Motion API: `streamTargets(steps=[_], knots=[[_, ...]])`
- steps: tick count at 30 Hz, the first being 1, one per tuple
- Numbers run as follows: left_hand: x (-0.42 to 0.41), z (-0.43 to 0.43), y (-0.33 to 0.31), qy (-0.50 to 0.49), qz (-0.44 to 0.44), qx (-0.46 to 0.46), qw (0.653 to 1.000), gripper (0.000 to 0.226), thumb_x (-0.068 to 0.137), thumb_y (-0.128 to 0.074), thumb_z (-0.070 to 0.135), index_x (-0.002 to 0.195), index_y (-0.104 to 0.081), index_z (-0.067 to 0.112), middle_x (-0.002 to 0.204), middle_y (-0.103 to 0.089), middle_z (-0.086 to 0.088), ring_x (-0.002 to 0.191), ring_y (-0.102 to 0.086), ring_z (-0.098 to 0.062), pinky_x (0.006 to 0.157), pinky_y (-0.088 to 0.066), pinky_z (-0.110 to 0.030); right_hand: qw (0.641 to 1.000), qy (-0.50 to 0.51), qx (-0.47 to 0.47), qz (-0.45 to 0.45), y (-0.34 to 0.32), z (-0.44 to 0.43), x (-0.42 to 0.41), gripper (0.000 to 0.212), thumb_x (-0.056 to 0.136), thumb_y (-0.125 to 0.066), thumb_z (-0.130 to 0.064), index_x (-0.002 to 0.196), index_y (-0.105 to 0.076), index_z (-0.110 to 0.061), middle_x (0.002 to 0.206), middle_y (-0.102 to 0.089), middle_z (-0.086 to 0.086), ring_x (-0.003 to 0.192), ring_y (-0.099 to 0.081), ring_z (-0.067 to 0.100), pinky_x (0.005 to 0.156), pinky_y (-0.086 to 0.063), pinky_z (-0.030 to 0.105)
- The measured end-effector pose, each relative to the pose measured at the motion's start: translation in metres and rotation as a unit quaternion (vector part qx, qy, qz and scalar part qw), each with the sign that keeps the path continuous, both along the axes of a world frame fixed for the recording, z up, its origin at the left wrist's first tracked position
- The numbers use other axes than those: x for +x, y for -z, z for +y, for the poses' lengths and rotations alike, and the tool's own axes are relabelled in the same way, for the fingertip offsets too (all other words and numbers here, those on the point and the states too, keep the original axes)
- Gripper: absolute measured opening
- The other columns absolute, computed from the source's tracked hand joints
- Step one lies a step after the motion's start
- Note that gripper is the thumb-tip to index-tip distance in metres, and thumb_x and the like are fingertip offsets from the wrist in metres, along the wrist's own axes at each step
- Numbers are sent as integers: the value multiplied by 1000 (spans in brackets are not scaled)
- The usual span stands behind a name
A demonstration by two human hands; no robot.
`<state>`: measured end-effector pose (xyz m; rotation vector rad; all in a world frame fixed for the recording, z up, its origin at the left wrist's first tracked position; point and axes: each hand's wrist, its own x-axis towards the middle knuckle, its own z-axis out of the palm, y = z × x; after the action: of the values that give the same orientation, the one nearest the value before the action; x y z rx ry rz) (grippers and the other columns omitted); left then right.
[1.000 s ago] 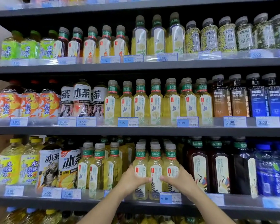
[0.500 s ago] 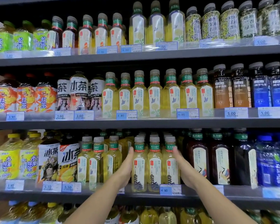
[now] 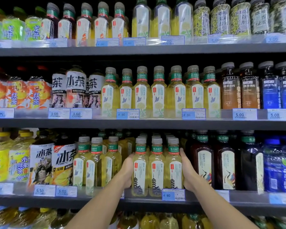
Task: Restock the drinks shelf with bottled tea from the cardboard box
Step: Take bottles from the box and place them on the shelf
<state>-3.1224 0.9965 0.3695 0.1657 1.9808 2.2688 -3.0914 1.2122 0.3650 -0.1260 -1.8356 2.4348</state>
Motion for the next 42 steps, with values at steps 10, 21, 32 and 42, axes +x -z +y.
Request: streamTargets(steps=[10,21,32,42], knots=[[-1,2,3,13,2,-16,1000,48,108,-31,45,97,-64,11,79,-78,-11,79,-74,-28,73,-54,-36,1000,2,8,13,1,-3,0,71,92,-33,-73,115,-69,-15,106,-75,17,95,-74,34,89,-53,48],[21,3,6,-66,80,-97,990,78,96,-20,73,145,-48,19,137,-64,-2,130,-57,-23,106,-43,-40,976,83,199,32,-3,-13,31,71,97,-21,-68,142,-43,-19,116,-71,7,103,-68,23,85,-52,40],[58,15,36,-171,236,-418,860,113,88,-66,56,157,16,19,163,-31,-9,127,-58,-24,96,-54,-35,850,205,474,104,34,-34,51,111,82,-73,-52,155,6,-22,148,-47,7,126,-55,25,96,-51,39],[64,15,36,-183,240,-436,848,117,88,-66,56,156,22,19,165,-24,-9,127,-59,-24,97,-54,-36,826,240,499,107,35,-39,50,112,77,-76,-55,152,0,-20,139,-53,8,116,-61,24,86,-55,37]])
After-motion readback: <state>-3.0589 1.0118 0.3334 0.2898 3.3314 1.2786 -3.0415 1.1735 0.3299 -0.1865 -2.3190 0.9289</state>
